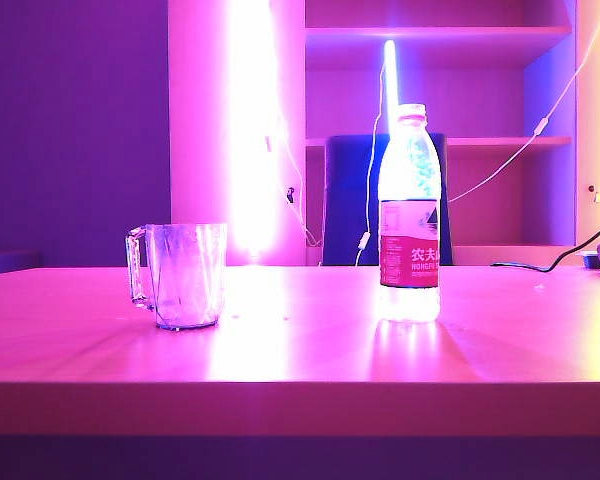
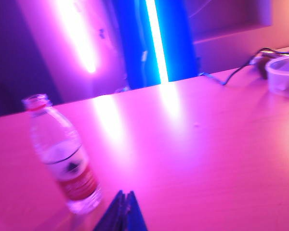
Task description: Pick up the mineral water bottle on the table and pour water into the mug until it's half full.
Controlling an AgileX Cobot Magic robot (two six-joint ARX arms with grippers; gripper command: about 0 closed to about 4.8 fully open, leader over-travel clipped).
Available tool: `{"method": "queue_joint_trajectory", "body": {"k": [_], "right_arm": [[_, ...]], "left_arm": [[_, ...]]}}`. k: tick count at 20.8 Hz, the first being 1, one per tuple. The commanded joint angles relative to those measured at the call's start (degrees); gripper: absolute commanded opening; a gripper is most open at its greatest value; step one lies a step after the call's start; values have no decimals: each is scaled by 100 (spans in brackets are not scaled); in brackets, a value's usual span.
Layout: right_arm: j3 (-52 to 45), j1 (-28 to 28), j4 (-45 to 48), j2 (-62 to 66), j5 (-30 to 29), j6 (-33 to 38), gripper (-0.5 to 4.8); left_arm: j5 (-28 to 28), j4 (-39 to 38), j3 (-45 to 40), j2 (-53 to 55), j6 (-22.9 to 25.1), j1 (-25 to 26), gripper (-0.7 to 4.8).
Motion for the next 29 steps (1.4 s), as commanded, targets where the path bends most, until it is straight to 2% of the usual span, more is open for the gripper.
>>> {"method": "queue_joint_trajectory", "body": {"k": [1, 3, 4, 6, 7, 8, 10, 13, 15, 17, 18, 19, 20, 21, 22, 23, 24, 25, 26, 29], "right_arm": [[903, 4, -1379, 44, -570, -973, 8], [1602, 4, -2232, 256, -776, -1646, 76], [2015, 2, -2599, 476, -949, -1954, 94], [2597, 2, -2796, 957, -1421, -2190, 117], [2802, 2, -2750, 1169, -1681, -2212, 142], [3071, 2, -2546, 1521, -2039, -2205, 149], [3381, 2, -2063, 2009, -2317, -2177, 149], [3351, 17, -892, 2728, -2833, -1709, 150], [2874, 125, 297, 3449, -3016, -1440, 163], [2179, 354, 1716, 4120, -2848, -1062, 173], [1661, 525, 2844, 4645, -2361, -804, 175], [1432, 588, 3342, 4878, -2201, -758, 177], [1056, 673, 4277, 5348, -2068, -748, 187], [802, 754, 5062, 5812, -2050, -748, 217], [595, 887, 5956, 6483, -1943, -750, 286], [535, 964, 6389, 6911, -1744, -748, 328], [544, 1034, 6885, 7549, -1572, -748, 409], [568, 1091, 7254, 7945, -1561, -750, 443], [632, 1231, 7941, 8618, -1550, -754, 462], [887, 1486, 8627, 9628, -1113, -1073, 479]], "left_arm": [[789, -599, 815, 9, 9, -2, -4], [1491, -1189, 1318, 140, 26, -2, -4], [1961, -1453, 1563, 385, 208, -2, -4], [2905, -1521, 1832, 1019, 577, -2, -4], [3143, -1528, 1906, 1322, 664, -4, -4], [3351, -1537, 1980, 1803, 678, -4, -4], [3456, -1517, 2004, 2435, 732, -4, -4], [3456, -1491, 2004, 3077, 780, -4, -4], [3453, -1440, 2004, 3403, 778, -7, -4], [3453, -1445, 2004, 3491, 772, -7, -4], [3453, -1436, 2004, 3493, 774, -7, -4], [3456, -1429, 2004, 3491, 765, -7, -4], [3475, -1425, 2004, 3491, 756, -7, -4], [3471, -1438, 2004, 3493, 756, -7, -4], [3467, -1432, 2004, 3493, 758, 0, -4], [3473, -1427, 2004, 3491, 756, -2, -4], [3484, -1401, 2004, 3491, 752, -9, -4], [3515, -1379, 2004, 3493, 719, -11, -4], [3591, -1338, 2004, 3493, 691, -9, -4], [3650, -1364, 2004, 3432, 691, -44, -4]]}}
